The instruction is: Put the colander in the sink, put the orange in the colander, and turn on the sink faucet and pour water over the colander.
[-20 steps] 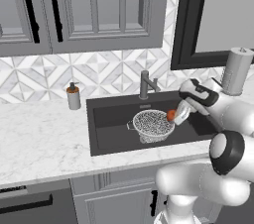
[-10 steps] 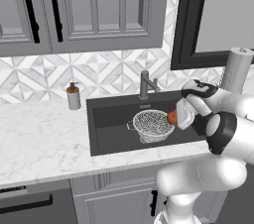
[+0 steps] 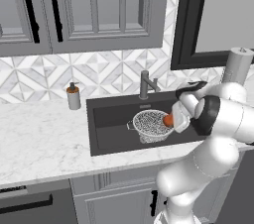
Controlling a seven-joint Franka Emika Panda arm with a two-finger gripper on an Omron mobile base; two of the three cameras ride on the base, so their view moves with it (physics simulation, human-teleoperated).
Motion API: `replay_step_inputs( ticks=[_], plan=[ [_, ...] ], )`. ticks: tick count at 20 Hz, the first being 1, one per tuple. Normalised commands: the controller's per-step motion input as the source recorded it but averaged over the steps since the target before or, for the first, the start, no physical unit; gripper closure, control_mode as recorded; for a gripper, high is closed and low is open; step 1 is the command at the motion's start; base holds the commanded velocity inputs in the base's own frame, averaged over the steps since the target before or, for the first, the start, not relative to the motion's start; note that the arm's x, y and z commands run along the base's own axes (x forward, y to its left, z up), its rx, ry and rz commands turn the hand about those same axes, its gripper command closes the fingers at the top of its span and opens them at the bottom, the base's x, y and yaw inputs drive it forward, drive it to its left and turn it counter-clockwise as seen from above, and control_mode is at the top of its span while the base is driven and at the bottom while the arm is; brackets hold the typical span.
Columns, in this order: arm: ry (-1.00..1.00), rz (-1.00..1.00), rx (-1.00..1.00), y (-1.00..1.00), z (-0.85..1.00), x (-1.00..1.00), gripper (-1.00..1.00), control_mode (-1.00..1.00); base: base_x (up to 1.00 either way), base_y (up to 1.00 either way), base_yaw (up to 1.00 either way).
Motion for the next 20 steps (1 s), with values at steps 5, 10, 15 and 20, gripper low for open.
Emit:
replay_step_inputs(
  ticks=[5,10,15,20],
  plan=[
    [0.00,0.00,0.00,0.00,-0.32,0.24,1.00,-1.00,0.00,0.00,0.00],
    [0.00,0.00,0.00,0.00,-0.21,0.15,1.00,-1.00,0.00,0.00,0.00],
    [0.00,0.00,0.00,0.00,-0.22,0.13,1.00,-1.00,0.00,0.00,0.00],
    [0.00,0.00,0.00,0.00,-0.24,0.16,1.00,-1.00,0.00,0.00,0.00]
  ],
)
